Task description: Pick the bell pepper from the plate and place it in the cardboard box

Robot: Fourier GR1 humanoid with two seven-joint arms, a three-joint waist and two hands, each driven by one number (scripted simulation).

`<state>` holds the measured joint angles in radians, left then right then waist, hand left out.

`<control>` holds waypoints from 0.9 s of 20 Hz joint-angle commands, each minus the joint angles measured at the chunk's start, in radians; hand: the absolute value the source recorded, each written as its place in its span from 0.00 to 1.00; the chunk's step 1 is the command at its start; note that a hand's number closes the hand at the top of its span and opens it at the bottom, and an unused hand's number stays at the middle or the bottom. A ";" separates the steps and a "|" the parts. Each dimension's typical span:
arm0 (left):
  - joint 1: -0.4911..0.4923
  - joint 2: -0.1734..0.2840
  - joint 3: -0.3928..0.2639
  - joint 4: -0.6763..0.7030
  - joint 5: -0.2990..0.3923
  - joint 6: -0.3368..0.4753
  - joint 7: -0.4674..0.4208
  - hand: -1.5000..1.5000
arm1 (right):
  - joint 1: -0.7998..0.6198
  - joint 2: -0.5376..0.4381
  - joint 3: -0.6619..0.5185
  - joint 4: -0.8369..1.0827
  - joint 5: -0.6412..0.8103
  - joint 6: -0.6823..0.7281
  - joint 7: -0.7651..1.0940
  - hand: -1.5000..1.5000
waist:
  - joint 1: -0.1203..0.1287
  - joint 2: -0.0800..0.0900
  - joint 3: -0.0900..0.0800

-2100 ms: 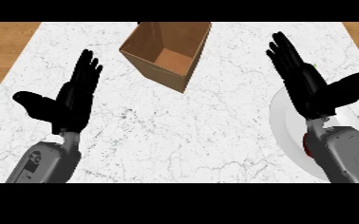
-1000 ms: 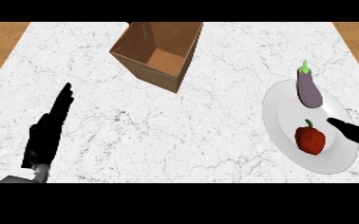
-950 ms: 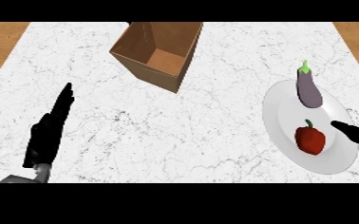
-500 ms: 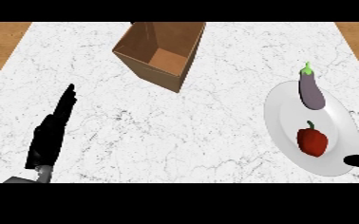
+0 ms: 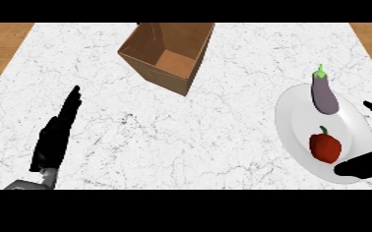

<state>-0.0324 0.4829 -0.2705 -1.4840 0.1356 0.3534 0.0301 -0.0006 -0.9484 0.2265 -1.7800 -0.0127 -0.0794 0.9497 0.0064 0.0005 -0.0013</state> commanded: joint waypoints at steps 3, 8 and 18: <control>0.025 -0.010 0.075 0.049 0.006 -0.080 -0.057 0.50 | -0.013 0.092 0.000 -0.034 0.091 0.036 0.129 0.00 | -0.006 -0.001 0.001; 0.042 -0.047 0.030 -0.076 -0.082 -0.012 0.062 0.50 | -0.016 0.144 0.020 0.025 0.145 0.075 0.134 0.00 | -0.005 -0.002 0.001; -0.037 -0.122 0.100 0.003 -0.132 -0.077 0.072 0.50 | 0.046 0.245 -0.045 0.003 0.255 0.130 0.102 0.00 | -0.011 -0.001 0.001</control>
<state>-0.0135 0.3989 -0.1839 -1.5078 0.0352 0.2844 0.0692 0.0187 -0.7221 0.2179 -1.7421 0.2165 0.0005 1.0177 -0.0014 -0.0006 0.0000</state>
